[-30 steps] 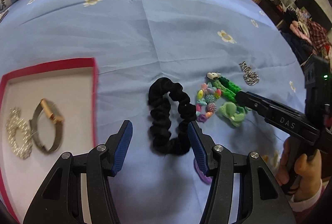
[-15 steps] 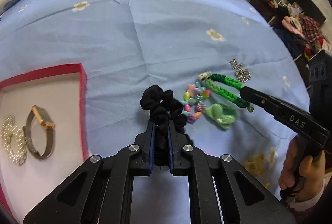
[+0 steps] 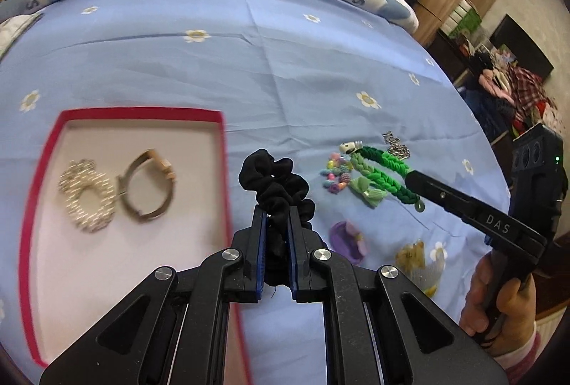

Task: Organize jewelry
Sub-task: 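Carry the scrunchie into the tray with the left tool while the right tool places the green bracelet beside it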

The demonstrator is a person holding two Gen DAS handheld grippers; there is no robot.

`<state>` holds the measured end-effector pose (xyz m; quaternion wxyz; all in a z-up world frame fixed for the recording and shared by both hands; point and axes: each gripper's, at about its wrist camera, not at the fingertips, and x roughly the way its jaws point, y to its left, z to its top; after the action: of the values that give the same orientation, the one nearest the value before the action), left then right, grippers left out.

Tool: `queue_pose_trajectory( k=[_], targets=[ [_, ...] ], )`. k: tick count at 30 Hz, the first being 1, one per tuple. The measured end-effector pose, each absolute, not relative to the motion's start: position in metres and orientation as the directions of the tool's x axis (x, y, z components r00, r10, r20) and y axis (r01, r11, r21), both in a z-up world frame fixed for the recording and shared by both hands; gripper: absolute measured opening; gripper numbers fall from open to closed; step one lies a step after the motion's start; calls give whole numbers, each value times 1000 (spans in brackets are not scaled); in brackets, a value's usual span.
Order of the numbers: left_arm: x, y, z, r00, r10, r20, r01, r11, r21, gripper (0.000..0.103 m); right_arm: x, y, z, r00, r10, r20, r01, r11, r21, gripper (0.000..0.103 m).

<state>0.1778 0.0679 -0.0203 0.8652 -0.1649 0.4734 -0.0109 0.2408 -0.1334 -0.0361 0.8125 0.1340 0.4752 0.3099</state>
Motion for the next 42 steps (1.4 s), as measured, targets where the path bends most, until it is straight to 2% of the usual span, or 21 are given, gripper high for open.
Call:
queue_pose_trajectory(
  k=[27,42],
  targets=[
    [90,172,-26,593,-77,-801,-345,875,-340,8,175,-4,-37,185,718,-671,-514,652,557,11],
    [92,210,-70,541,-79,-837,-406,847,-343,8,172,53,-68,121,657,-744,-544,671,504,11]
  ],
)
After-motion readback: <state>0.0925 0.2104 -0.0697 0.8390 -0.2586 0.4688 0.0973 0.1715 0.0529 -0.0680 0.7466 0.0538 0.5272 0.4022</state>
